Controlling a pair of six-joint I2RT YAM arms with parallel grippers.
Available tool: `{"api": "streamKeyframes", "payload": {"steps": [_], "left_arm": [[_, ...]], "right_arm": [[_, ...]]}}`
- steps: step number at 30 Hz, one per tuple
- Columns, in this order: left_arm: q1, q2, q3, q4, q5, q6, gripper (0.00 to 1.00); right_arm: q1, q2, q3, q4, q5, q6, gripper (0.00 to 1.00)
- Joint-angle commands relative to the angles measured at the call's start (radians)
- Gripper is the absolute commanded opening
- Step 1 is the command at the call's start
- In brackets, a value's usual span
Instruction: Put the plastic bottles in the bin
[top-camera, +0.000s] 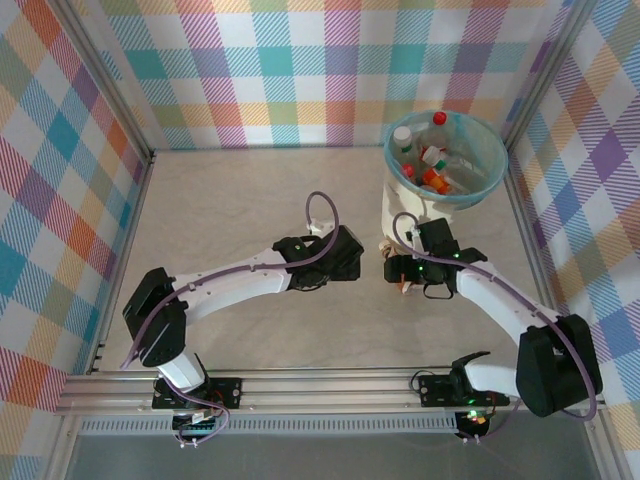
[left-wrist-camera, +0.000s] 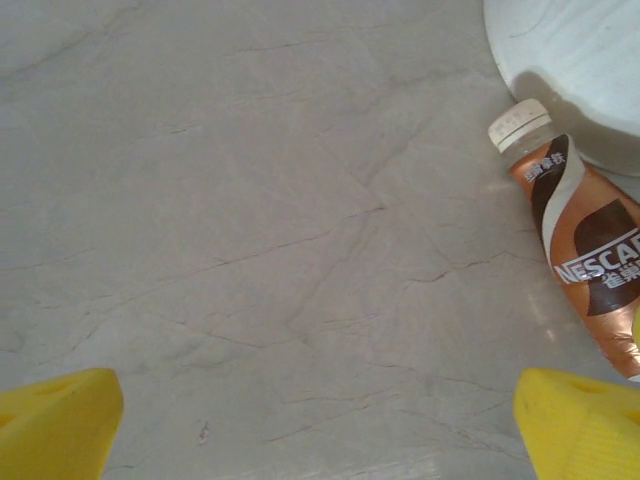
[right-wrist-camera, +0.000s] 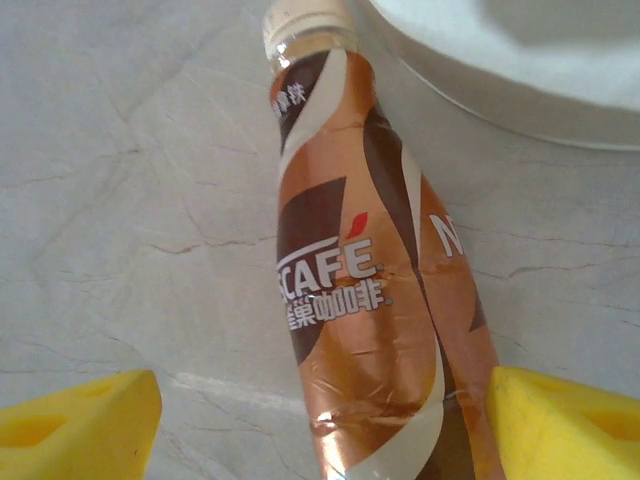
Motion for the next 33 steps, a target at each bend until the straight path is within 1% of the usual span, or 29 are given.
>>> {"api": "streamKeyframes", "payload": {"steps": [1, 6, 19, 22, 26, 29, 31, 33], "left_arm": [[0.011, -0.065, -0.023, -0.030, -0.027, -0.023, 1.00], [0.017, -0.088, -0.049, -0.032, -0.043, -0.026, 1.00], [0.029, -0.078, -0.077, -0.030, -0.038, -0.032, 1.00], [0.034, -0.078, -0.083, -0.030, -0.036, -0.032, 1.00], [0.041, -0.083, -0.084, -0.032, -0.036, -0.029, 1.00], [0.049, -0.093, -0.082, -0.033, -0.042, -0.020, 1.00], [0.054, -0.103, -0.068, -0.051, -0.070, 0.002, 1.00], [0.057, -0.117, -0.040, -0.085, -0.126, 0.037, 1.00]], "right_arm": [[0.020, 0.015, 0.036, 0.007, 0.063, 0.016, 0.85], [0.051, 0.052, 0.061, -0.015, 0.123, 0.026, 0.87], [0.166, 0.217, 0.104, 0.008, 0.173, 0.054, 0.86], [0.182, 0.242, 0.105, 0.022, 0.181, 0.060, 0.81], [0.193, 0.258, 0.117, 0.017, 0.179, 0.063, 0.68], [0.208, 0.241, 0.142, -0.011, 0.170, 0.058, 0.62], [0.221, 0.211, 0.156, -0.022, 0.143, 0.041, 0.57], [0.237, 0.171, 0.175, -0.033, 0.104, 0.031, 0.55]]}}
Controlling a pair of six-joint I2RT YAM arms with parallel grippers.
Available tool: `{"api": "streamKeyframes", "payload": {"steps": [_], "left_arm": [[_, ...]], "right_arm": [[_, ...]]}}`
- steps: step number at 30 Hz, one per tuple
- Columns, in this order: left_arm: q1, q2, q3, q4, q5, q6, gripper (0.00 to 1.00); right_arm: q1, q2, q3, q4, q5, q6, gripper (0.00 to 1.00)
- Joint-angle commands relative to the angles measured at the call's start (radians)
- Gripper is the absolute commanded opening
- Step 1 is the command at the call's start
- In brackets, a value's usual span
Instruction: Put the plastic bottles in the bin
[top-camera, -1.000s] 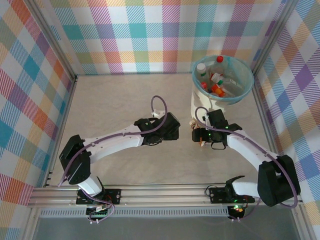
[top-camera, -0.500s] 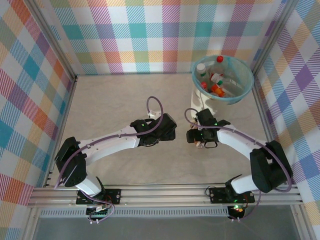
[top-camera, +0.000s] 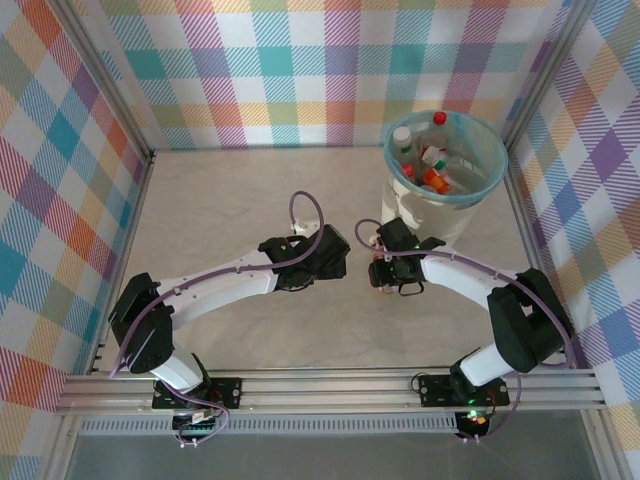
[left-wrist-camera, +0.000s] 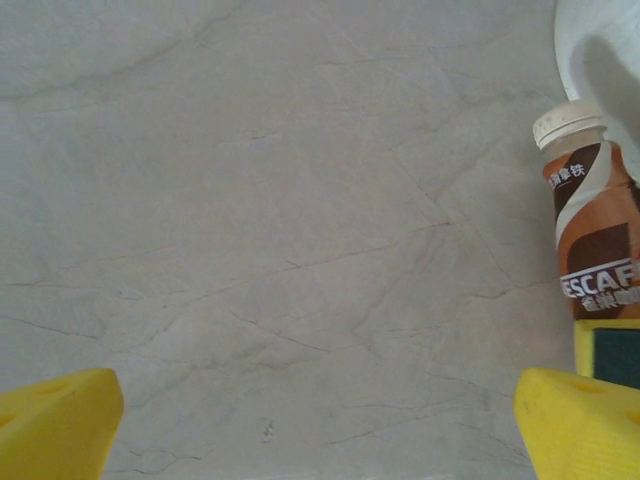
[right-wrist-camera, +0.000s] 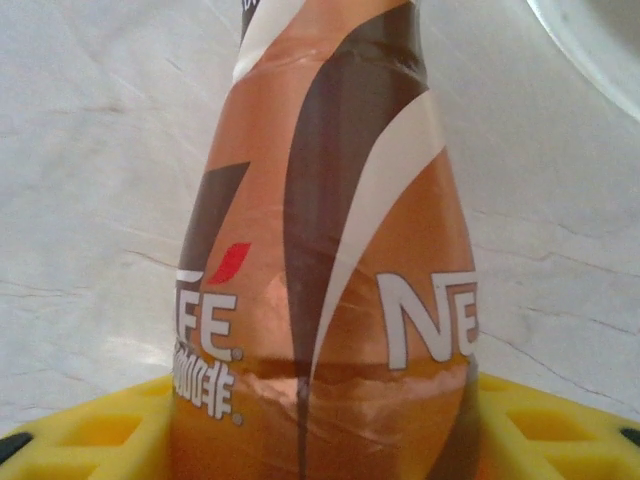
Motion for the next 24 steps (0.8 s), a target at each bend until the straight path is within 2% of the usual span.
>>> {"api": "streamKeyframes", "payload": {"steps": [1, 6, 10, 14, 18, 20, 24], "left_arm": [[0.017, -0.057, 0.054, -0.083, -0.116, 0.069, 1.00], [0.019, -0.147, 0.162, -0.110, -0.278, 0.205, 1.00], [0.019, -0.234, 0.183, -0.034, -0.330, 0.301, 1.00], [0.019, -0.275, 0.186, 0.032, -0.299, 0.351, 1.00], [0.019, -0.261, 0.209, 0.040, -0.243, 0.378, 1.00], [0.019, -0.251, 0.215, 0.034, -0.218, 0.380, 1.00], [0.019, -0.237, 0.214, 0.021, -0.188, 0.375, 1.00]], "right_arm": [[0.030, -0.089, 0.058, -0.033, -0.082, -0.019, 0.54], [0.044, -0.232, 0.177, -0.103, -0.162, -0.010, 0.51], [0.045, -0.336, 0.325, -0.138, -0.123, -0.057, 0.51], [0.043, -0.368, 0.514, -0.184, 0.069, -0.194, 0.54], [0.014, -0.366, 0.612, -0.130, 0.275, -0.374, 0.53], [-0.040, -0.357, 0.631, -0.096, 0.324, -0.448, 0.51], [-0.181, -0.334, 0.621, -0.058, 0.325, -0.474, 0.50]]}}
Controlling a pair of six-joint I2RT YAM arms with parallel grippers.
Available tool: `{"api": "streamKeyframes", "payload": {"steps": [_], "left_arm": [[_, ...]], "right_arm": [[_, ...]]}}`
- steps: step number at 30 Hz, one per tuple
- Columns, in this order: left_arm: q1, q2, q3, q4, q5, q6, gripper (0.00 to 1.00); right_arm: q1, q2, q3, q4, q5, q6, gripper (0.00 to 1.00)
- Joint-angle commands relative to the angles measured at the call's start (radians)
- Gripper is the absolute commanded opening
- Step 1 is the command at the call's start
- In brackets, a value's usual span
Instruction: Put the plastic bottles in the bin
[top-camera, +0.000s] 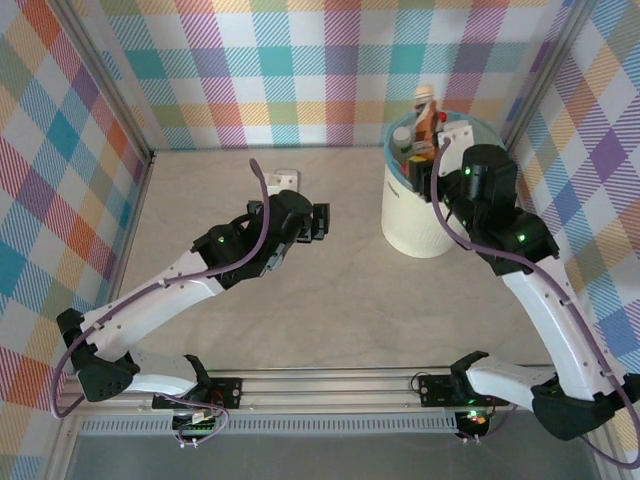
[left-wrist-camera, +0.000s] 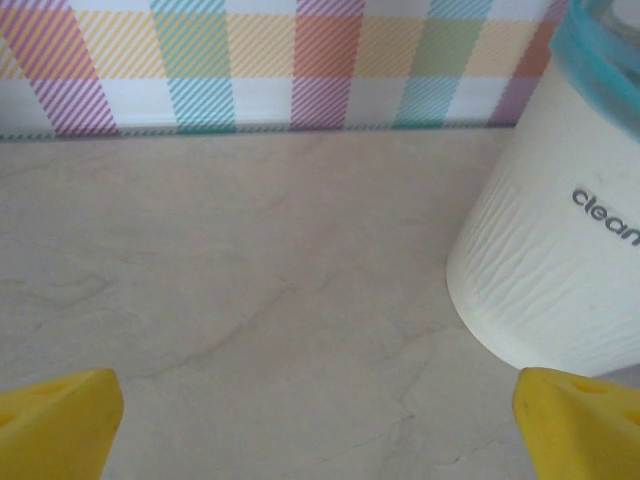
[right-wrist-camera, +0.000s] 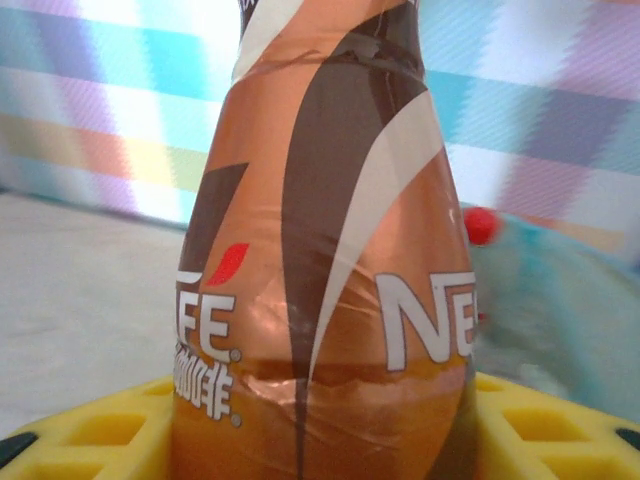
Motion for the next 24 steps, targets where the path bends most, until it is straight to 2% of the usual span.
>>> {"api": "streamKeyframes", "payload": {"steps": [1, 5, 12, 17, 20, 24], "left_arm": [[0.009, 0.009, 0.021, -0.007, 0.035, 0.019, 1.00], [0.009, 0.013, 0.020, -0.022, 0.048, 0.020, 1.00], [0.009, 0.022, 0.011, -0.035, 0.041, 0.024, 1.00], [0.009, 0.026, 0.009, -0.037, 0.039, 0.018, 1.00], [0.009, 0.026, 0.007, -0.037, 0.036, 0.017, 1.00], [0.009, 0.027, 0.002, -0.037, 0.036, 0.012, 1.00]], "right_arm": [[-0.094, 0.036, -0.007, 0.041, 0.083, -0.107, 0.50], [-0.186, 0.079, -0.025, 0.042, 0.083, -0.119, 0.51], [-0.255, 0.109, -0.061, 0.035, 0.077, -0.089, 0.58], [-0.266, 0.116, -0.038, 0.014, 0.092, -0.078, 0.80], [-0.268, 0.106, -0.035, 0.020, 0.091, -0.076, 0.80], [-0.277, 0.114, -0.024, 0.011, 0.080, -0.069, 0.74]]}}
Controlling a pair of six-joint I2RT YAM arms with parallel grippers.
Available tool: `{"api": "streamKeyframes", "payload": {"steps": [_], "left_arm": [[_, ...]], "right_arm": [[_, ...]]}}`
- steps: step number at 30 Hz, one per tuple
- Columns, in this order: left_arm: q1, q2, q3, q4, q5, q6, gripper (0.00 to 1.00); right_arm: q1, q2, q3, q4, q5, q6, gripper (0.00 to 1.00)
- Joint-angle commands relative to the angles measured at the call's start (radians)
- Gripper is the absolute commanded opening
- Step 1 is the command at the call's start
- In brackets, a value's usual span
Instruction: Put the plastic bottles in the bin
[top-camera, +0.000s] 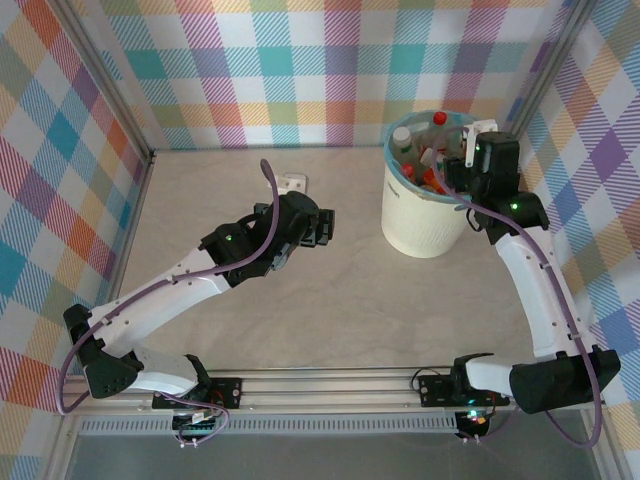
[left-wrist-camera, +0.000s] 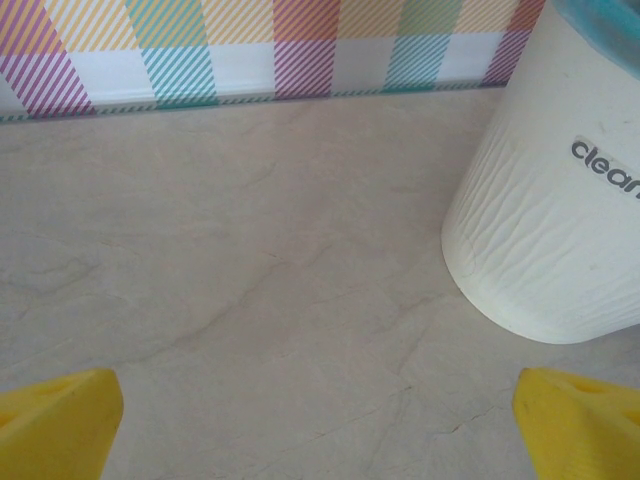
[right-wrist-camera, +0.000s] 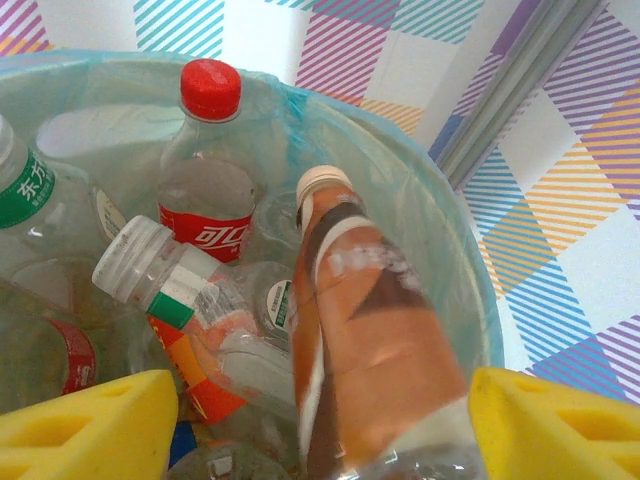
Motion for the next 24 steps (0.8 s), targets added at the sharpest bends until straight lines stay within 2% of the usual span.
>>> {"api": "streamKeyframes", "payload": {"steps": [1, 6, 13, 24], "left_arm": [[0.009, 0.003, 0.001, -0.018, -0.005, 0.003, 1.00], [0.009, 0.004, 0.000, -0.026, -0.008, -0.006, 1.00], [0.009, -0.005, -0.008, -0.055, -0.007, -0.032, 1.00], [0.009, -0.012, -0.014, -0.067, -0.014, -0.033, 1.00]], "right_arm": [[-0.014, -0.002, 0.043, -0.001, -0.002, 0.018, 0.72], [-0.029, 0.049, 0.067, -0.033, -0.027, 0.051, 0.68], [-0.066, 0.118, 0.114, -0.081, -0.055, 0.158, 0.68], [-0.128, 0.155, 0.115, -0.121, -0.193, 0.243, 0.65]]}}
